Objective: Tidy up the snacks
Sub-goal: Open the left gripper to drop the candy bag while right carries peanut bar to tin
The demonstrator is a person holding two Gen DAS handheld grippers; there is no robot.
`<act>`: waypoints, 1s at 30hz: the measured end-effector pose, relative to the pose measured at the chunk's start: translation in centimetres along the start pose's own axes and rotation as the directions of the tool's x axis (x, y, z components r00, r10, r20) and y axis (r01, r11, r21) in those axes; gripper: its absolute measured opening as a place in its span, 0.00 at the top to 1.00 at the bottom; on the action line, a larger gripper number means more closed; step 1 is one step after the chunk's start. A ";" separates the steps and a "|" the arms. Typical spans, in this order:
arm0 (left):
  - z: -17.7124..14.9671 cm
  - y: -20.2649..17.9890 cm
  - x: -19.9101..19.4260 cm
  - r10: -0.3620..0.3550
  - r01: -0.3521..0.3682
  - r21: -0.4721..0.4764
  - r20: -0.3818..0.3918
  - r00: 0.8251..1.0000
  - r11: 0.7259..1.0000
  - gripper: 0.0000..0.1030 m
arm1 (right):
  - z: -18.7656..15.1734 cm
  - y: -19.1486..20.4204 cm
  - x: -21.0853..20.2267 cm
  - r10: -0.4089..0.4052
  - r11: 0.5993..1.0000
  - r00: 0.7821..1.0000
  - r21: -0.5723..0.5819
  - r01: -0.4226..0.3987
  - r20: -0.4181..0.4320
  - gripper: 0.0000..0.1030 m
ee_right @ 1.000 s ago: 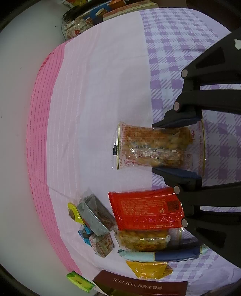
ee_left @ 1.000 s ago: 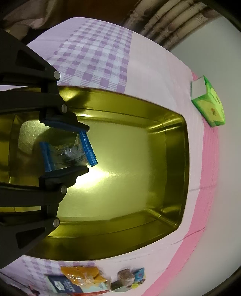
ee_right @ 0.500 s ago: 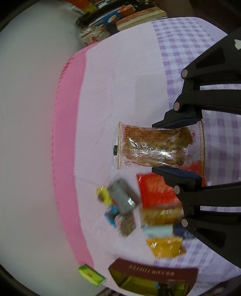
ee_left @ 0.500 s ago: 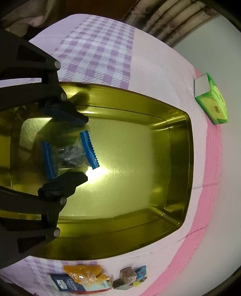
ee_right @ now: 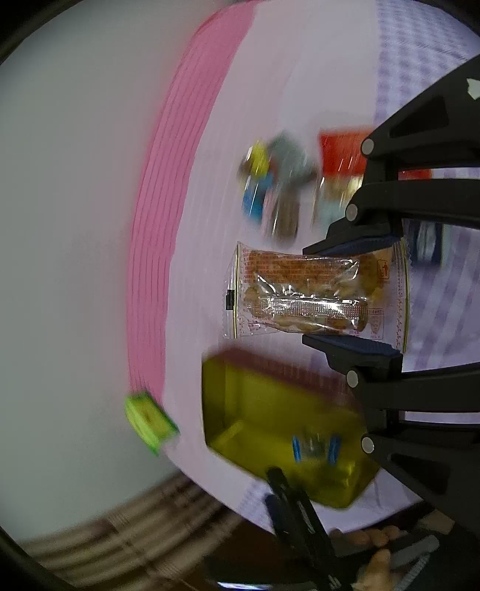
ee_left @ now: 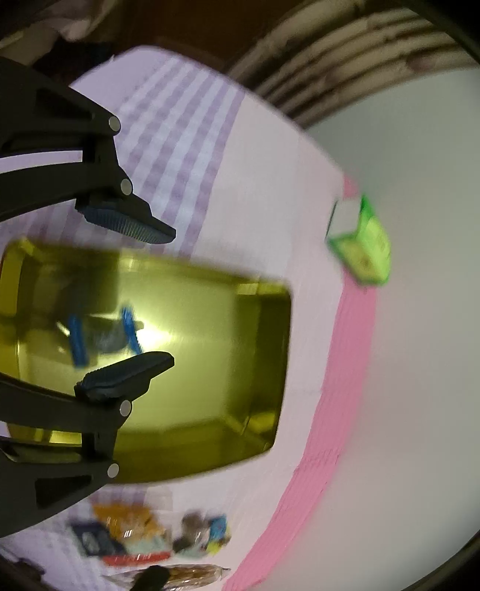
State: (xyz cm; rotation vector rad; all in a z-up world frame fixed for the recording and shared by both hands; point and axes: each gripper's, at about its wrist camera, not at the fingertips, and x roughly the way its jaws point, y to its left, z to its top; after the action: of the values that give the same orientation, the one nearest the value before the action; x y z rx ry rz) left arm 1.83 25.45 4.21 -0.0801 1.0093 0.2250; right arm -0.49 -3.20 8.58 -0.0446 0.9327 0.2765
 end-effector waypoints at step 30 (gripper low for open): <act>-1.5 6.8 0.7 0.066 -0.078 -0.202 -0.062 0.996 0.976 0.36 | 0.3 14.2 11.7 0.035 0.966 0.982 -0.246 -0.081 -0.186 0.64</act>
State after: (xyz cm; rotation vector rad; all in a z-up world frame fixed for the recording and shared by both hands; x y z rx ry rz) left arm -0.58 31.93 3.09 -0.2376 1.0428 0.3943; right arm 2.77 13.10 0.56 -0.2818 1.0752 0.4515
